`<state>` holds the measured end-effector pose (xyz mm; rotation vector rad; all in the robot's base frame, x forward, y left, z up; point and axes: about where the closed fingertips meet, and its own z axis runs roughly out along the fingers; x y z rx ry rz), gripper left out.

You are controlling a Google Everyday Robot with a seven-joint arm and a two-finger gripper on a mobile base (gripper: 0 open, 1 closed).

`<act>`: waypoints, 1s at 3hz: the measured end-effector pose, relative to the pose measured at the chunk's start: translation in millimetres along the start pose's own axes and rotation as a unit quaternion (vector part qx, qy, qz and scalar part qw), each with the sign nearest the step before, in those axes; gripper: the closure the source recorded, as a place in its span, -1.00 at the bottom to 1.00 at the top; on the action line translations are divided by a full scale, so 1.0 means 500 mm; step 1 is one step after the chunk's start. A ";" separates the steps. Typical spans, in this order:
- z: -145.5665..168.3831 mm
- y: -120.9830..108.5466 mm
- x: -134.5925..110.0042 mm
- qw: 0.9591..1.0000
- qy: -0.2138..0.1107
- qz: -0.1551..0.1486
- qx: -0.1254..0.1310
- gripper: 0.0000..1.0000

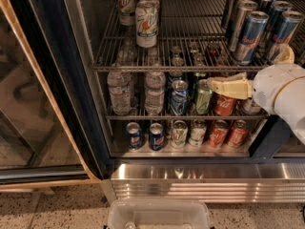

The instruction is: Pick redbull can from top shelf of fridge

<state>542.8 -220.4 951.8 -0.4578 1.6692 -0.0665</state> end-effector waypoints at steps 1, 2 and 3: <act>0.003 -0.013 -0.004 1.000 -0.016 0.019 0.013 -0.98; 0.007 -0.023 -0.012 0.999 -0.029 0.027 0.022 -0.98; 0.022 -0.031 -0.013 0.998 -0.038 0.033 0.023 -0.88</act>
Offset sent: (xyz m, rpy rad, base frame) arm 0.0087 -0.0158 0.0102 0.0953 -0.0855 -0.0502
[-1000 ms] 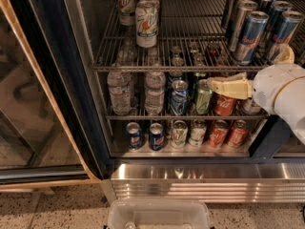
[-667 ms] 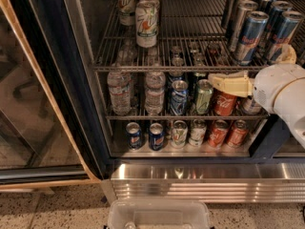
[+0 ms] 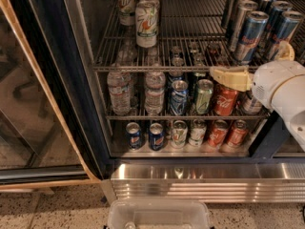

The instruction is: Pick redbull can from top shelf of fridge

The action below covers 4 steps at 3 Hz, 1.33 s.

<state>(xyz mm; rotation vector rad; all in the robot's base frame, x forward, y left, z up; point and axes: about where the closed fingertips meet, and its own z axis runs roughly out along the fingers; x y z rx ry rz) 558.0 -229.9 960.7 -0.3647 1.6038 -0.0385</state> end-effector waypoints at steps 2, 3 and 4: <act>0.042 0.002 0.005 1.000 -0.005 0.004 -0.011 -0.78; 0.061 -0.006 0.011 1.000 -0.003 -0.003 -0.009 -0.78; 0.067 -0.019 0.017 1.000 0.000 -0.008 0.005 -0.78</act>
Offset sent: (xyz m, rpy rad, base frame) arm 0.0344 0.0024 -0.0109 0.0153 0.0049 0.0296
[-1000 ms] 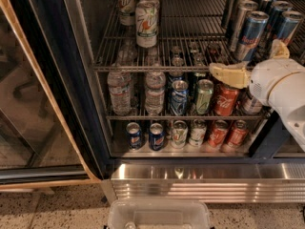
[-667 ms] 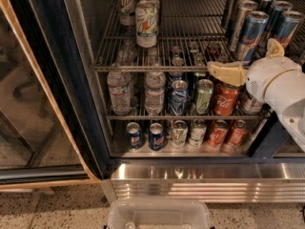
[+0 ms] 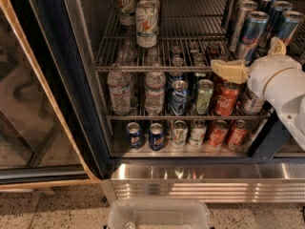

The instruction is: Pick redbull can from top shelf of fridge

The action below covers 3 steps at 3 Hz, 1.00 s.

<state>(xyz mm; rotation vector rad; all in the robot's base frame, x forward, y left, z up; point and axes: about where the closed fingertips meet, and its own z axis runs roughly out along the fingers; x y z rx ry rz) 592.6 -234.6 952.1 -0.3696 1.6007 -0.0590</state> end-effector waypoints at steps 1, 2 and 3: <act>-0.002 -0.017 0.005 1.000 -0.001 0.000 0.017 -0.78; -0.005 -0.026 0.007 1.000 -0.003 0.002 0.026 -0.76; 0.001 -0.023 0.004 1.000 -0.003 0.000 0.020 -0.62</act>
Offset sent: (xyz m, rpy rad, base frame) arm -0.0010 -0.0232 -0.0020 0.0116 -0.0243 -0.0718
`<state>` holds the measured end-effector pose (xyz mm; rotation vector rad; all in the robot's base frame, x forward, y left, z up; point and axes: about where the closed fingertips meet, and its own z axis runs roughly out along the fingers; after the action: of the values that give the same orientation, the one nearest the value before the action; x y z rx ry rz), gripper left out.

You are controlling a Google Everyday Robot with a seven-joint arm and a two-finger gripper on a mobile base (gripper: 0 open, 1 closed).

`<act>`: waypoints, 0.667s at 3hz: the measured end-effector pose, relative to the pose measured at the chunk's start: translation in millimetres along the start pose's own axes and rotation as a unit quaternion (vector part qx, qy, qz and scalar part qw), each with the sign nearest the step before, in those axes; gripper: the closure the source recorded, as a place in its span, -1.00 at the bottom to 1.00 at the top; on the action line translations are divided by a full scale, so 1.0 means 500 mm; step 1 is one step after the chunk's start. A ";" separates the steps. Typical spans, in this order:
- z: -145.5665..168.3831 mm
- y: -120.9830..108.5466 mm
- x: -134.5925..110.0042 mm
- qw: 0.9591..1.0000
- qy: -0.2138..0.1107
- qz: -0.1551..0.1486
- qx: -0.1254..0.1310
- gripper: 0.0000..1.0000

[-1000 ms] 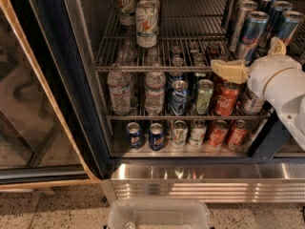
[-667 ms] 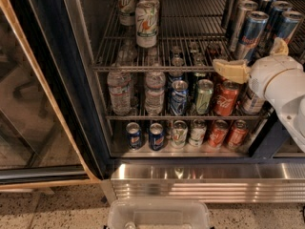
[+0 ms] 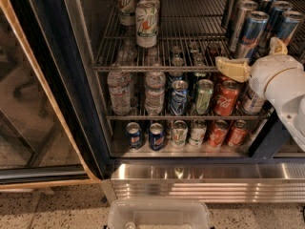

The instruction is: Pick redbull can from top shelf of fridge

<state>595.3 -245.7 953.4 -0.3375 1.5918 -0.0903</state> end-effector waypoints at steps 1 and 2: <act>0.001 0.000 0.000 1.000 0.000 0.000 0.000 -0.60; 0.001 0.000 -0.001 1.000 0.000 0.000 0.000 -0.44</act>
Offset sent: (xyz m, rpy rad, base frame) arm 0.0004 0.0002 0.0001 0.0007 -0.0007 -0.0001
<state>595.7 -245.4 953.6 -0.3370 1.5911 -0.0898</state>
